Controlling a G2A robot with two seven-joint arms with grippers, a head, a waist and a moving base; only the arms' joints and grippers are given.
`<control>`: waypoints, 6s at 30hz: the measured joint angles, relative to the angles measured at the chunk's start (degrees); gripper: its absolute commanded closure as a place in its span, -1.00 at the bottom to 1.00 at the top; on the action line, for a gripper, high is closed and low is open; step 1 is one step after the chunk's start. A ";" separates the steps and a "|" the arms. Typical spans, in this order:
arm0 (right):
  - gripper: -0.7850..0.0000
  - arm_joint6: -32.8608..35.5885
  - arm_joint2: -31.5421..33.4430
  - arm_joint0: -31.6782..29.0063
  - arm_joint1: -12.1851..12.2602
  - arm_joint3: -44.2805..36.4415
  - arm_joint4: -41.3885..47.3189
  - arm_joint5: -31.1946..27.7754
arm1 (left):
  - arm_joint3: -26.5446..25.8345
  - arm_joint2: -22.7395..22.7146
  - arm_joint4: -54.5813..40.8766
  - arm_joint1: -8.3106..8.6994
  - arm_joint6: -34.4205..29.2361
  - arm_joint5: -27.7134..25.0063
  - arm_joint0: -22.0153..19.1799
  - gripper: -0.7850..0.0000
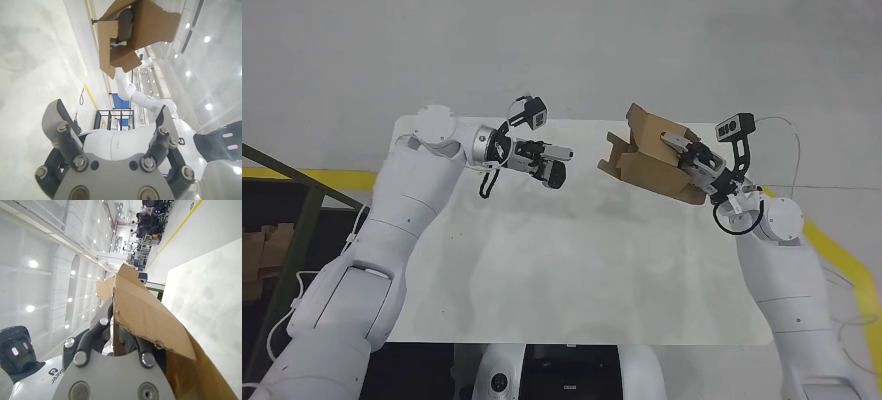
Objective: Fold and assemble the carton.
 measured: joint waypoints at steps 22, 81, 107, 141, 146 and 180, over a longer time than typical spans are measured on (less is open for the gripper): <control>1.00 -2.97 1.06 -1.42 0.14 -1.80 0.51 1.93 | 0.07 3.87 2.94 -0.63 2.97 0.85 2.24 -1.00; 1.00 -1.99 -1.34 1.69 -0.38 2.03 -0.98 0.97 | -10.74 10.39 41.30 2.95 49.62 -46.17 5.96 -1.00; 1.00 -1.72 -2.75 0.84 -0.66 0.67 -1.70 0.09 | -12.39 17.98 53.28 1.82 70.49 -46.38 4.73 -1.00; 1.00 0.06 -2.50 -0.02 -0.62 -0.30 -0.71 -0.15 | -15.60 22.73 70.88 4.99 91.91 -46.38 2.40 -1.00; 1.00 0.05 -2.79 0.27 -0.68 -0.12 -0.75 -0.01 | -16.13 22.82 74.85 5.16 95.49 -46.38 2.53 -1.00; 1.00 3.74 -3.53 -0.16 -0.79 -0.32 0.35 -2.08 | -11.39 24.86 77.40 3.79 100.23 -46.38 0.29 -1.00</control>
